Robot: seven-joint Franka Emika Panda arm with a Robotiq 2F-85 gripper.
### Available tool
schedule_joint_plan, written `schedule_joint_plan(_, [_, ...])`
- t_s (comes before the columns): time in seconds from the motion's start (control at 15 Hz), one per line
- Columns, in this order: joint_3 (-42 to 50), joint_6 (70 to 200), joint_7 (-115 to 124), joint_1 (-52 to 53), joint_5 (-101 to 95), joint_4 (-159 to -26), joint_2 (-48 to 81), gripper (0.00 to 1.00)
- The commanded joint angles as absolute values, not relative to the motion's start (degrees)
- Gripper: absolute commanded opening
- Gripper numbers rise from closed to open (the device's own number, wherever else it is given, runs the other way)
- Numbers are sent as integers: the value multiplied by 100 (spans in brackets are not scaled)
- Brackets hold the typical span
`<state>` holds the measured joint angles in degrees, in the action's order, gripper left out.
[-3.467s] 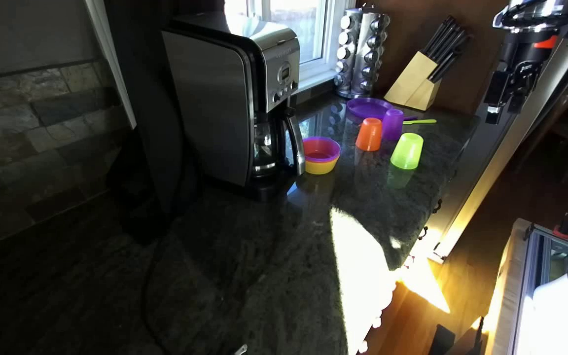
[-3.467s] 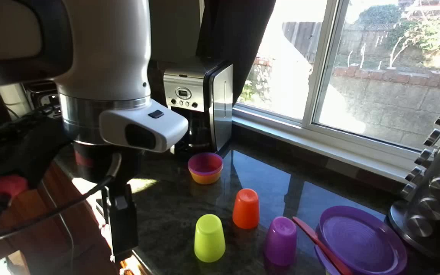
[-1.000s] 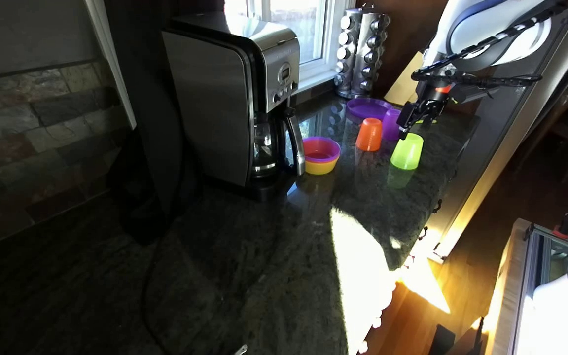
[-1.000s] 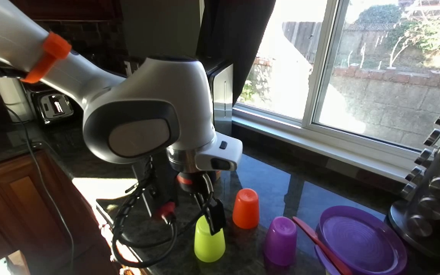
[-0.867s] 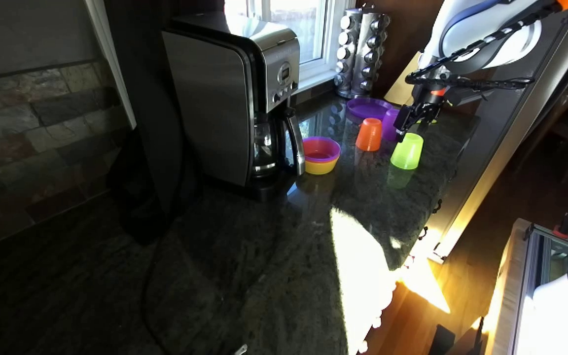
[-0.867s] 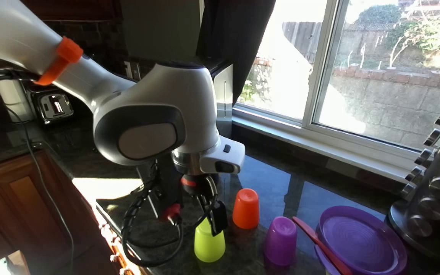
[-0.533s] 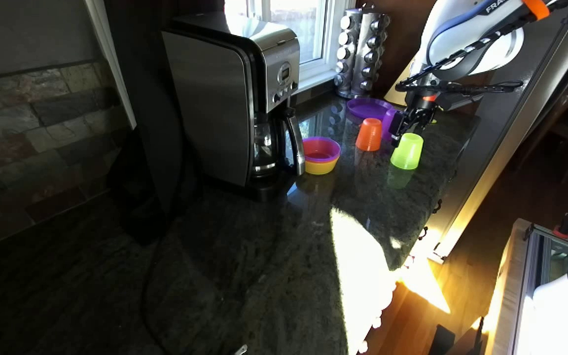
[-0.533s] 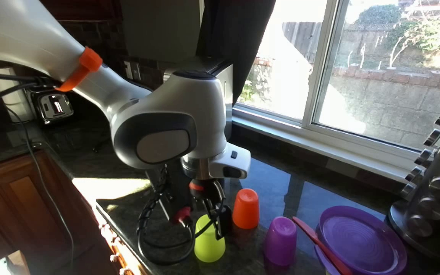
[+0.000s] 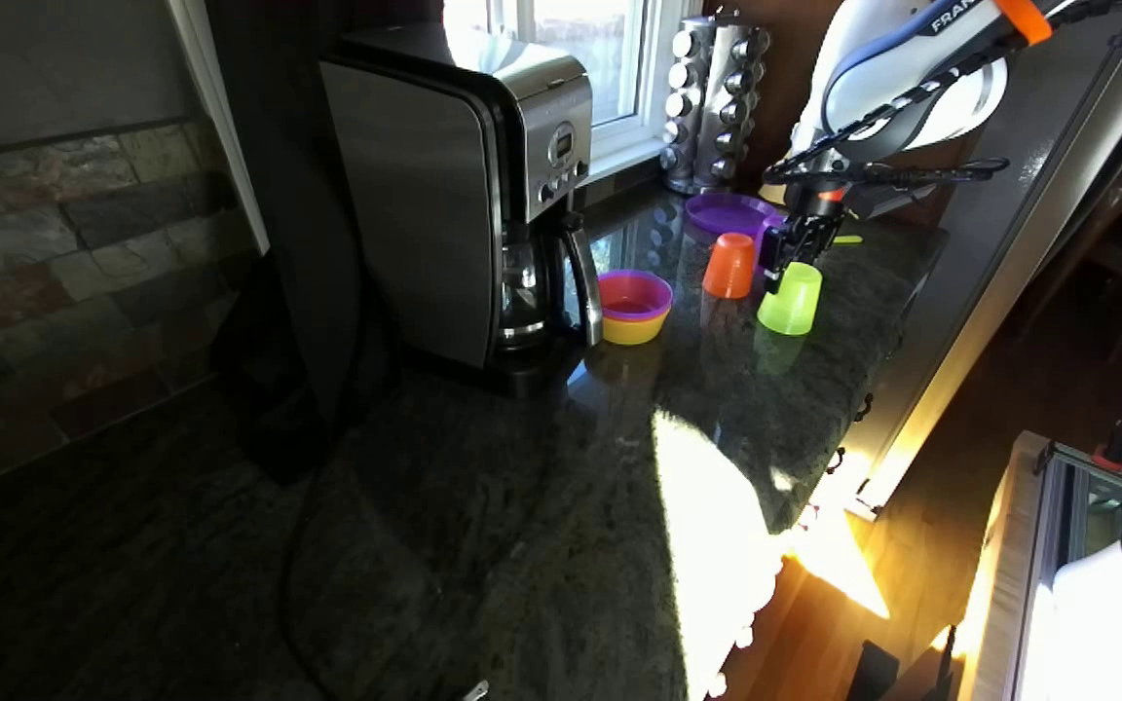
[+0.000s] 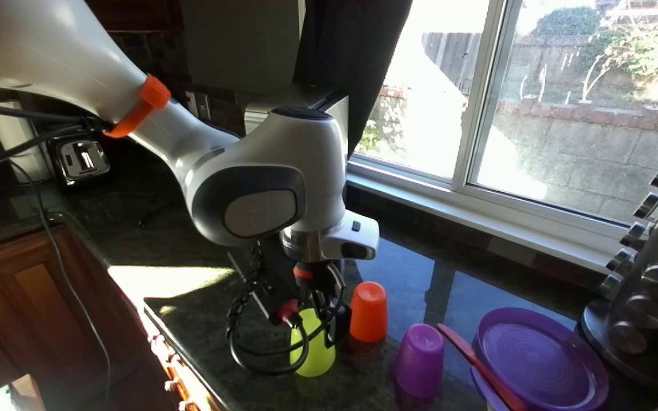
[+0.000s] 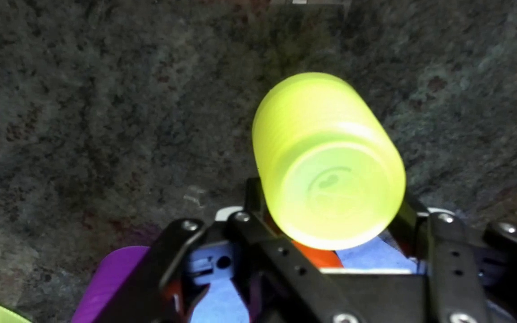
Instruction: Move the yellow cup closer to the orange cup then place the purple cup on top of the two cups to make a tower.
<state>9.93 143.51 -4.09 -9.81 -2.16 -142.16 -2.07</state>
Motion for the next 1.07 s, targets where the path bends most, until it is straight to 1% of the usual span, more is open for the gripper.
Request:
schedule_joint_plan(0.0, [972,14141,-647,-940,34,-14073,-146,42])
schedule_joint_plan(0.13, [948,14083,-816,-904,294,-13986,-119,42])
schedule_joint_plan(0.4, [870,13718,-393,-854,657,-13628,68,42])
schedule_joint_plan(0.93, [731,13102,637,-741,552,-13026,554,42])
schedule_joint_plan(1.0, [724,13112,783,-725,524,-13008,570,92])
